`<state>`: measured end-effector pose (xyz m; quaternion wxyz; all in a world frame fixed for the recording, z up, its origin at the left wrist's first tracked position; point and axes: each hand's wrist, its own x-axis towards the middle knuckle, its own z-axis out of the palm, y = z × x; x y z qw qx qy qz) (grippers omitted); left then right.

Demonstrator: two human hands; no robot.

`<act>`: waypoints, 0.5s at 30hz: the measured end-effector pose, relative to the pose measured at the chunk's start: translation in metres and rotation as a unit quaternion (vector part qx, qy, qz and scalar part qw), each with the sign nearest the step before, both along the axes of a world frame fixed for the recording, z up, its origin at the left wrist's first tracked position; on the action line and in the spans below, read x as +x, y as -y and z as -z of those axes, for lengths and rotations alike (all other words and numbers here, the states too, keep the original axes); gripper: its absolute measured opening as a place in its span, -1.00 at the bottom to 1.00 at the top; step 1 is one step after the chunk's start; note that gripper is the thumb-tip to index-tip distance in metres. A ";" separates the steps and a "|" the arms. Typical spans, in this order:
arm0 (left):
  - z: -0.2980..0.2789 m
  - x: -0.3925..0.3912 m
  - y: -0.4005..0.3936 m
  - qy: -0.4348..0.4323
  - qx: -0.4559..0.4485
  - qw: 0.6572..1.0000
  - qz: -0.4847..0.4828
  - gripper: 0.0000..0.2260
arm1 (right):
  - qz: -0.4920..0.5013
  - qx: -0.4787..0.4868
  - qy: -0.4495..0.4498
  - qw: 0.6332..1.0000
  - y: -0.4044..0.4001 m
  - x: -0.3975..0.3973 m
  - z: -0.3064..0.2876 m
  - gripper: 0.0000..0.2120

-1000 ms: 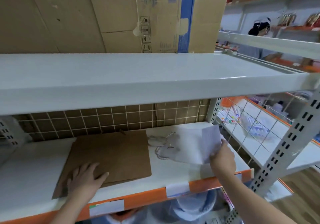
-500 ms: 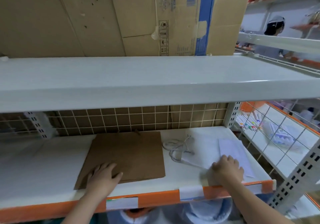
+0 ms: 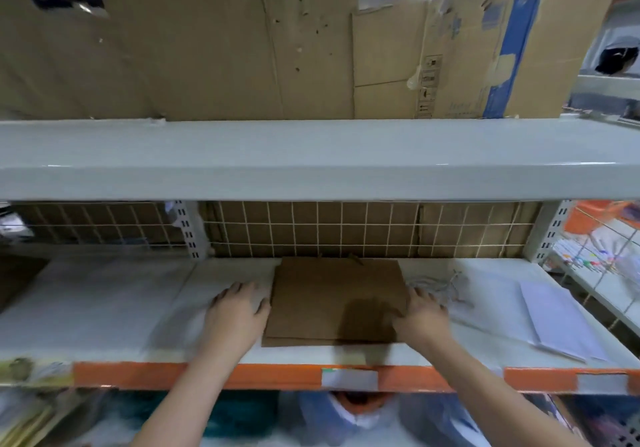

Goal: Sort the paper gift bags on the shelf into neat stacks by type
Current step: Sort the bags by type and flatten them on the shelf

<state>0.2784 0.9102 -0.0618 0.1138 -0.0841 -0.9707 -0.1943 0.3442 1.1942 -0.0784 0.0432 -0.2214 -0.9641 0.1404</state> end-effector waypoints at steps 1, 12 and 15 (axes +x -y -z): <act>-0.005 0.000 0.015 0.001 -0.003 1.000 -0.005 -0.62 | -0.008 0.003 0.010 1.000 0.020 -0.002 -0.005 -0.45; -0.038 0.000 0.219 -0.022 -0.017 0.998 -0.061 -0.62 | -0.092 -0.057 -0.003 0.994 0.227 -0.022 -0.030 -0.53; -0.041 0.000 0.275 -0.031 -0.016 0.997 -0.070 -0.62 | -0.133 -0.056 0.001 0.990 0.280 -0.029 -0.032 -0.48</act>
